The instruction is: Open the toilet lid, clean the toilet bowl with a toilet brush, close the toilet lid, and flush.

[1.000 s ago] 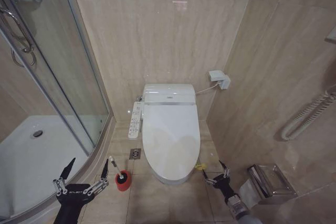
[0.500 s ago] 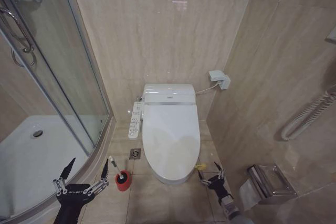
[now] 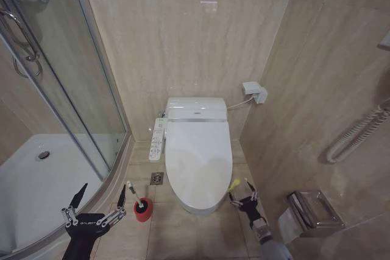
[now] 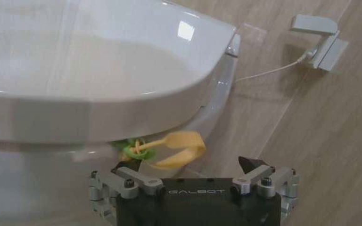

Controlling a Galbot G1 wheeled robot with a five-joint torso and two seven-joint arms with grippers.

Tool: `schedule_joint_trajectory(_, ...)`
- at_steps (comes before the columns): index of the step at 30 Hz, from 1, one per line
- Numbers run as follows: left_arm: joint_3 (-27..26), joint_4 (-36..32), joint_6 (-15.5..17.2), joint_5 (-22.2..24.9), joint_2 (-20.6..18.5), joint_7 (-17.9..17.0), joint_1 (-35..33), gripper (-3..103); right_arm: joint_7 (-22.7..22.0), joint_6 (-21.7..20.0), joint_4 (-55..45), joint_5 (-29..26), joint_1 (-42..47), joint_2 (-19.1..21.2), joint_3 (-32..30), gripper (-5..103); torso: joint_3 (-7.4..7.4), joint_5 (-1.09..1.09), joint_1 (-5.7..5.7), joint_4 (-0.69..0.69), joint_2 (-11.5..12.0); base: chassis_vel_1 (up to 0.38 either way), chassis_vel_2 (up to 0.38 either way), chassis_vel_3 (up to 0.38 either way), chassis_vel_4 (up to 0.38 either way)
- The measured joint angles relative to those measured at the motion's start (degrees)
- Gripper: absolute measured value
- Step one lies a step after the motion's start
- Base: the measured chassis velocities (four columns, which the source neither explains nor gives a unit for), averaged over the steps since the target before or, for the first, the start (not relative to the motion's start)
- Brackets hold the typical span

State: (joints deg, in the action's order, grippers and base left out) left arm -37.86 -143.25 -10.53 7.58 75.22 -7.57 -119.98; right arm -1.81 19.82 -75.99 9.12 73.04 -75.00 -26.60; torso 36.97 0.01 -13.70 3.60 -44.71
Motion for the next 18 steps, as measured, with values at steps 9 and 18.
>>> schedule_joint_trajectory(9,0.0,0.0,0.0,0.0,0.0,0.0,0.0,100,0.1,0.4,-2.1,-0.3,3.0,3.8,-0.7,100,0.00,0.00,0.00,0.02,0.0,0.000,0.000,0.000,0.000)
schedule_joint_trajectory(18,0.0,0.0,0.0,0.0,0.0,0.0,0.0,100,0.4,1.0,-3.8,-1.2,4.7,5.3,-1.4,100,0.00,-0.01,0.00,0.00,0.0,0.000,0.000,0.000,0.000)
